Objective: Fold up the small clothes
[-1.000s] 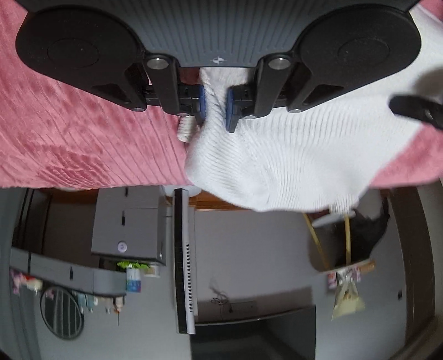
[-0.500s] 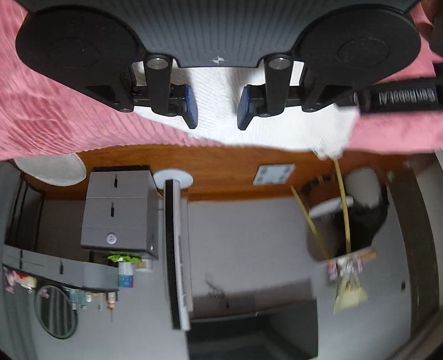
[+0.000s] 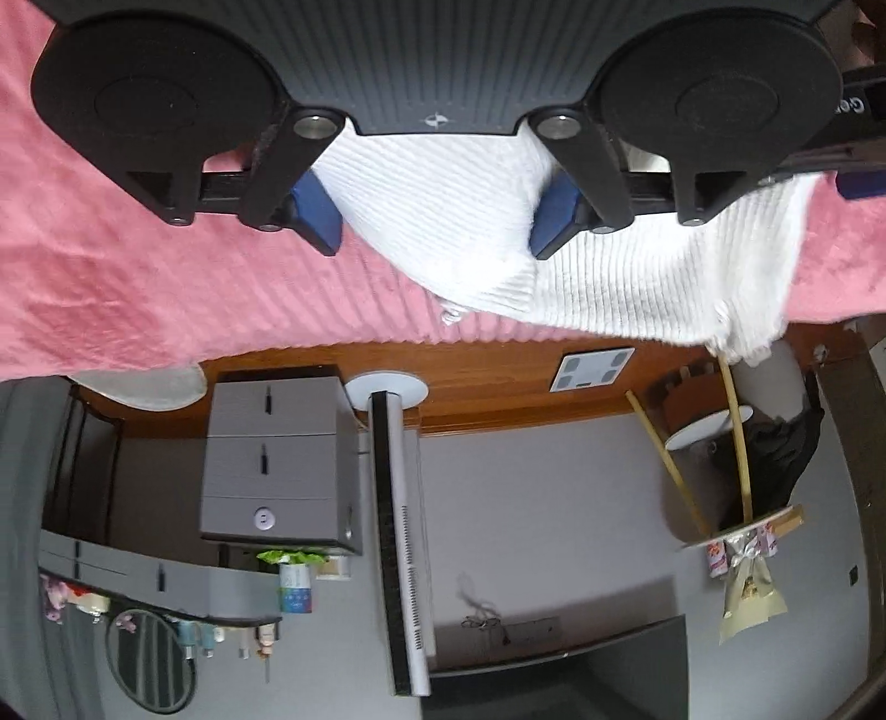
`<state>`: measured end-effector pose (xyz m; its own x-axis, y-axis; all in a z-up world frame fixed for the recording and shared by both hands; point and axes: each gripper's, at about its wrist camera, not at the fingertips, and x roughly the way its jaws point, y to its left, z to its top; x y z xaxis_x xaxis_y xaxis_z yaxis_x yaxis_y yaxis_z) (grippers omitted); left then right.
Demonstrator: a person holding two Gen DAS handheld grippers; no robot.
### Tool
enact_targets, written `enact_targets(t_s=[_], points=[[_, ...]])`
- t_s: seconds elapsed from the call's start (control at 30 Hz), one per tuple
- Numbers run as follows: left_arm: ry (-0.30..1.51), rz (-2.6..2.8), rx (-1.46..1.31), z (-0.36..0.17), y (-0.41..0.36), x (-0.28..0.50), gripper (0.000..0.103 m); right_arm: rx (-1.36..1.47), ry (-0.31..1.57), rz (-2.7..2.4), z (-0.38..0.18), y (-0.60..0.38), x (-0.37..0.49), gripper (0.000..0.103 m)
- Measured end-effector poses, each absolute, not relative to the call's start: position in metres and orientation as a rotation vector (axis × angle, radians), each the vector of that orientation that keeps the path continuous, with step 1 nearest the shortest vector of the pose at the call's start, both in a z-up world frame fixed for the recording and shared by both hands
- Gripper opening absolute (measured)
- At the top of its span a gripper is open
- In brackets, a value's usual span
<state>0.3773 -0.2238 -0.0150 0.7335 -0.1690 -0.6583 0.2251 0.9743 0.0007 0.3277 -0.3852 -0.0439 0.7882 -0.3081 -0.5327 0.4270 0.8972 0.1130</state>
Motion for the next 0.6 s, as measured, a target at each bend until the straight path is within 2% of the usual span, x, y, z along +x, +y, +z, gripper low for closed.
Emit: enact_targets(t_s=[0.17, 0.27, 0.33, 0.47, 0.6], points=[[0.702, -0.285, -0.002, -0.015, -0.189, 0.333, 0.103, 0.208, 0.486, -0.369, -0.036, -0.356, 0.246, 0.089], [0.704, -0.301, -0.001, -0.024, -0.186, 0.334, 0.103, 0.223, 0.510, -0.387, -0.059, -0.353, 0.230, 0.092], [0.689, -0.320, 0.032, -0.024, -0.186, 0.332, 0.103, 0.296, 0.529, -0.382, -0.062, -0.364, 0.232, 0.099], [0.789, -0.390, 0.000, -0.013, -0.171, 0.327, 0.103, 0.353, 0.603, -0.335, -0.052, -0.378, 0.234, 0.099], [0.928, -0.490, -0.152, -0.010, -0.139, 0.329, 0.103, 0.539, 0.629, -0.219, -0.045, -0.402, 0.208, 0.097]])
